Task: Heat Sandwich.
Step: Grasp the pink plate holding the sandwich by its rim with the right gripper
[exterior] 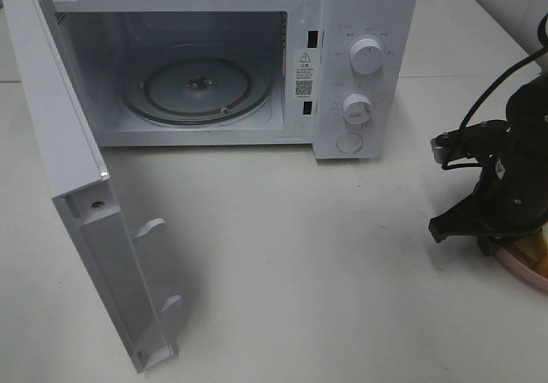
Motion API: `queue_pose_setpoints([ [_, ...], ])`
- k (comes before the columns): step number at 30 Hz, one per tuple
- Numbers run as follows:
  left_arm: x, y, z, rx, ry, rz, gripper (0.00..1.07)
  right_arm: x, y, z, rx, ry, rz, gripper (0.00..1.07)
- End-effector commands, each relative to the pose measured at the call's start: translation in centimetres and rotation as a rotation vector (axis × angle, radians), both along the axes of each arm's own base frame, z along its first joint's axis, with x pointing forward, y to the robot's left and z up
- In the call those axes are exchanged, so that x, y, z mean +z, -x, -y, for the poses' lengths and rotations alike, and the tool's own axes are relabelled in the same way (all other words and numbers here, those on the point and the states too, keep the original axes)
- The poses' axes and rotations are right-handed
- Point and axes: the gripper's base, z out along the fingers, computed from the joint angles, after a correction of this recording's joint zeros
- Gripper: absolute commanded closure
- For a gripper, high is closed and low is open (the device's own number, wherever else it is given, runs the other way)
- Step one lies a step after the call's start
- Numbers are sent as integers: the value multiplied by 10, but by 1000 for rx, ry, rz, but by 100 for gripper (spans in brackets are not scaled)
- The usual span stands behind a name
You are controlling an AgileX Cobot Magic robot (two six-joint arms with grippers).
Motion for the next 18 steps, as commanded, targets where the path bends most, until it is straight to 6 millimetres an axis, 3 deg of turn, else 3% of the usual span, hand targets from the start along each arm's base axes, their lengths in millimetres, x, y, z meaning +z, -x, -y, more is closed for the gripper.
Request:
queue_pose_setpoints([
  [1,1,3,0,3,0,31,7,0,0,3,-29,11,1,107],
  [18,1,3,0,3,0,31,7,0,0,3,-25,12,0,107],
])
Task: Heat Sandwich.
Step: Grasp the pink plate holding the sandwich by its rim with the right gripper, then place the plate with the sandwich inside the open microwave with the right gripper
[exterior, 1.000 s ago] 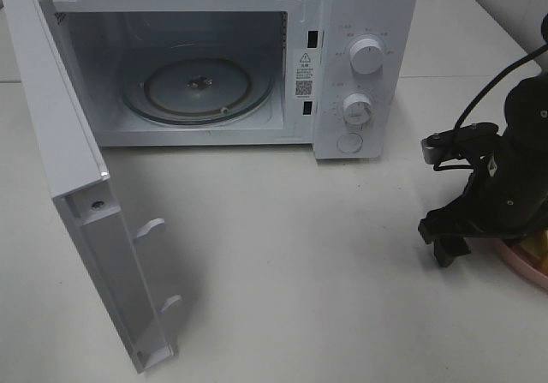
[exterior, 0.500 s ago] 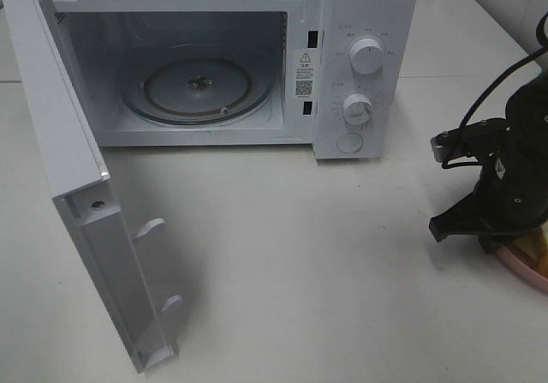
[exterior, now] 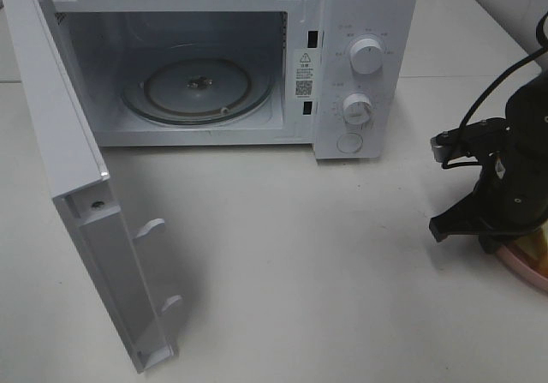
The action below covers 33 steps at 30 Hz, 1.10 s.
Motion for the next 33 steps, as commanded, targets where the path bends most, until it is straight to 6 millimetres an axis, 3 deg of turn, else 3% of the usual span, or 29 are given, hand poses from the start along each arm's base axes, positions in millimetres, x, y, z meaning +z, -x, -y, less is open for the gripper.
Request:
queue_pose_setpoints([
  [1,1,3,0,3,0,31,7,-1,1,1,-25,-1,-8,107],
  [16,1,3,0,3,0,31,7,2,4,3,-28,29,-39,107],
  [22,1,3,0,3,0,31,7,19,7,1,-8,65,2,107],
  [33,1,3,0,3,0,31,7,34,15,-2,1,94,-2,107],
])
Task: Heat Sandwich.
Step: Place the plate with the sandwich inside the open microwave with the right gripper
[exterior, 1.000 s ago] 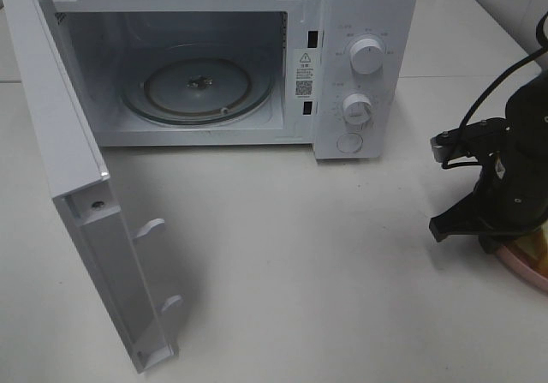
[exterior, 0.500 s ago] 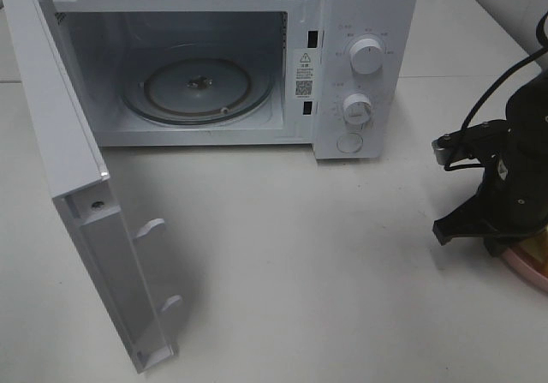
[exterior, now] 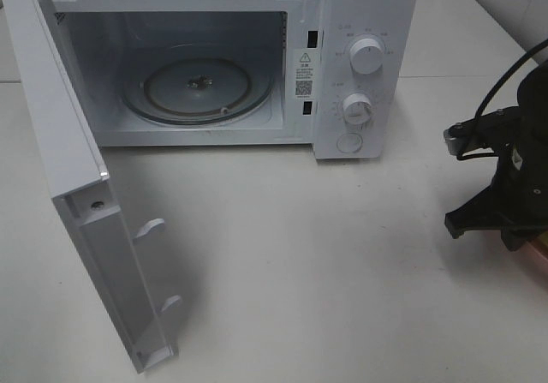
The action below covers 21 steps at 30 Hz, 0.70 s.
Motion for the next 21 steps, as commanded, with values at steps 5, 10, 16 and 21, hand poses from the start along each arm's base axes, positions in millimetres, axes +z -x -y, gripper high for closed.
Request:
queue_pose_setpoints([
  [5,1,3,0,3,0,31,7,10,10,-10,54,48,-19,107],
  [10,1,3,0,3,0,31,7,12,16,-20,92,71,-47,107],
  [16,1,3,0,3,0,31,7,26,27,-35,155,90,-43,107],
  [21,1,3,0,3,0,31,7,37,36,-46,202,95,-24,107],
])
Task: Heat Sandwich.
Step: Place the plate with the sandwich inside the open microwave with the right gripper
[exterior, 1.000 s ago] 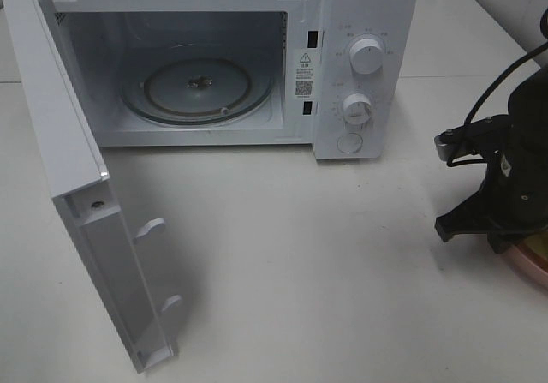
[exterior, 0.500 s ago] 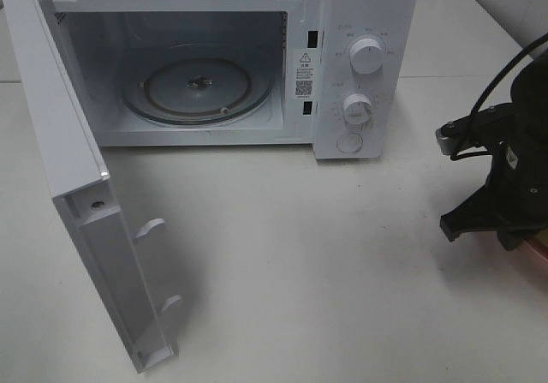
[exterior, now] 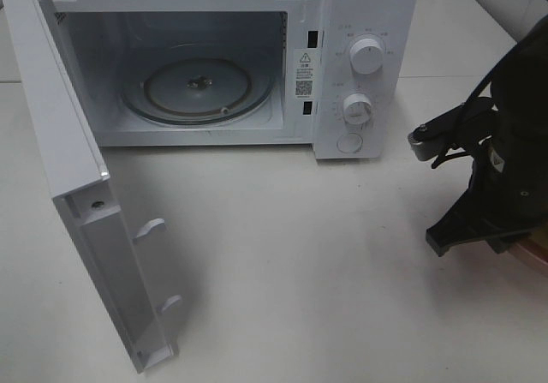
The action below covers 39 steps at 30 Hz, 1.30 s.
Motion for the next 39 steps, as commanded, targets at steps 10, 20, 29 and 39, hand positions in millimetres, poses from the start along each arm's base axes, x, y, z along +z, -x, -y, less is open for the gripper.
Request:
queue_pose_setpoints([
  [10,1,3,0,3,0,31,7,25,27,-22,148,43,15,107],
  [20,1,3,0,3,0,31,7,46,56,-44,314,52,32,106],
  [29,1,3,0,3,0,31,7,54,82,-55,430,61,34,105],
  [39,1,3,0,3,0,31,7,50,114,-56,563,61,33,105],
])
